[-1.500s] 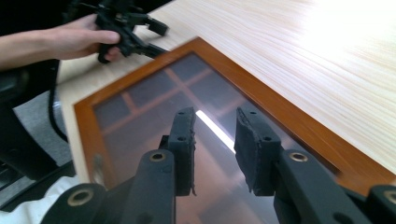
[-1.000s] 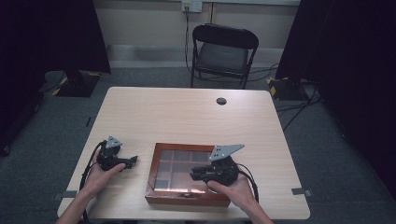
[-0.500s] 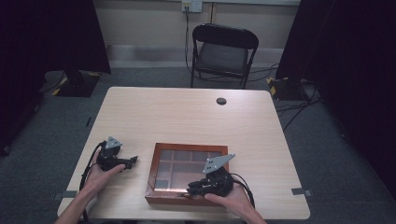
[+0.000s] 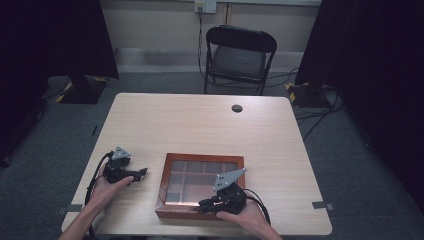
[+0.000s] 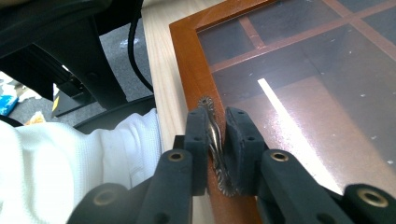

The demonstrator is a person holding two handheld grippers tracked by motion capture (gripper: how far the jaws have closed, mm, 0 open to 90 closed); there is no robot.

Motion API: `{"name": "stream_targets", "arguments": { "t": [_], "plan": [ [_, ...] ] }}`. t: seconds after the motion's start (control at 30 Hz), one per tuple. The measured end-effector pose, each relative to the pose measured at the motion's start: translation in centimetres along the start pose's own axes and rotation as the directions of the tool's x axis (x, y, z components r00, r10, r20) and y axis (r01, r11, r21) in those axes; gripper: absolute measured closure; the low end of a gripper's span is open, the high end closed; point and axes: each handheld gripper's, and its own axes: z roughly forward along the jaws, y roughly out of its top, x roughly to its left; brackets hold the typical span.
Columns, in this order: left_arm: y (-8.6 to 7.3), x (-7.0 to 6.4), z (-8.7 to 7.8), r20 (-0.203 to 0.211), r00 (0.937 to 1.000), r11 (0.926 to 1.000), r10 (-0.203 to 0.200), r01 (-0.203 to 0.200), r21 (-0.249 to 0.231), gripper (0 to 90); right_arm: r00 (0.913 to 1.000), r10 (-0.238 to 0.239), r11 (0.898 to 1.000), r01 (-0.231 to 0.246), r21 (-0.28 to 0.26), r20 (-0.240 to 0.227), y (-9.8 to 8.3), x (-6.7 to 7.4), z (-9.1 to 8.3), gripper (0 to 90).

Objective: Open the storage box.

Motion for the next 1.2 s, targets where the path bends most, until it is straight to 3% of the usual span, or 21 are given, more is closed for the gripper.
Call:
{"name": "stream_targets", "arguments": {
  "t": [0.4, 0.83, 1.0, 1.1, 1.2],
  "plan": [
    [0.5, -0.9, -1.0, 0.052, 0.9985, 0.9979, 0.016, -0.013, -0.064, 18.3, 0.9998, -0.019, 1.0, 0.019, 0.01, -0.007, 0.2, 0.1, 0.2, 82.9],
    [0.6, -1.3, -1.2, 0.079, 0.9958, 0.9975, 0.047, -0.042, -0.057, 19.2, 0.9997, -0.021, 1.0, 0.021, 0.021, -0.01, 0.2, -0.1, -0.2, 82.9],
    [0.7, -1.5, -1.4, 0.099, 0.9942, 0.9971, 0.043, -0.037, -0.066, 19.1, 0.9997, -0.02, 1.0, 0.02, 0.014, -0.017, 0.4, -0.1, -0.4, 83.0],
    [0.7, -1.6, -1.4, 0.13, 0.9913, 0.9978, 0.018, -0.01, -0.065, 19.1, 0.9996, -0.017, 1.0, 0.017, -0.004, -0.023, 0.7, -0.1, -0.7, 83.1],
    [0.9, -1.9, -1.5, 0.136, 0.99, 0.9967, 0.037, -0.027, -0.076, 19.2, 0.9994, -0.022, 1.0, 0.022, -0.009, -0.027, 0.9, -0.1, -0.9, 83.2]
  ]
}}
